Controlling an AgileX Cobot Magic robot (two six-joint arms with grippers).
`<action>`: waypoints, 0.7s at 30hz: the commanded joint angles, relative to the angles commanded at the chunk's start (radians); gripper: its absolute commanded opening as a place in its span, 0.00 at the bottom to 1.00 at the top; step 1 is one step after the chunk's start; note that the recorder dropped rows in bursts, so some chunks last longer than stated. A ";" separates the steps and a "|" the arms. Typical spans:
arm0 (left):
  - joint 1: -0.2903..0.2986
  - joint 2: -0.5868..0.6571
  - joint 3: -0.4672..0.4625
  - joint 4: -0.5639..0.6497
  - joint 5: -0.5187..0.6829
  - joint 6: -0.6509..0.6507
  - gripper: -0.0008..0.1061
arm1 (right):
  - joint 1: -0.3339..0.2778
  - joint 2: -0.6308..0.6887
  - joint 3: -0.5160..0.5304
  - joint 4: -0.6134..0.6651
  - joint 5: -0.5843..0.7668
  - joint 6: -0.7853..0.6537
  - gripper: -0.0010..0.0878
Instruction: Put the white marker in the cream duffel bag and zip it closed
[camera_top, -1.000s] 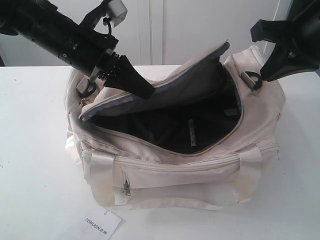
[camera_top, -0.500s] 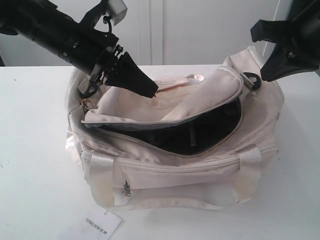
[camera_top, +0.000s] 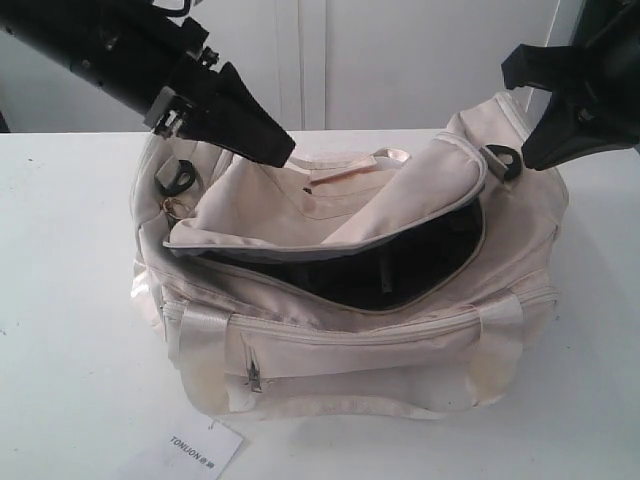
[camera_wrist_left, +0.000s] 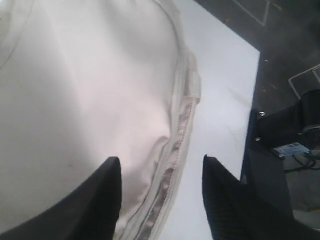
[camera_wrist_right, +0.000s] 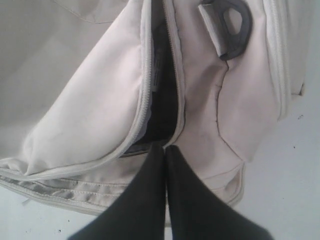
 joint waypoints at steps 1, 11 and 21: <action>0.000 -0.009 0.000 0.043 -0.012 -0.029 0.50 | 0.000 0.000 0.000 0.000 0.002 0.000 0.01; 0.000 -0.034 0.000 0.418 -0.078 -0.398 0.38 | 0.000 0.000 0.000 0.000 0.007 0.000 0.01; 0.000 -0.034 0.000 0.705 -0.162 -0.662 0.49 | 0.000 0.000 0.000 0.000 0.007 0.000 0.01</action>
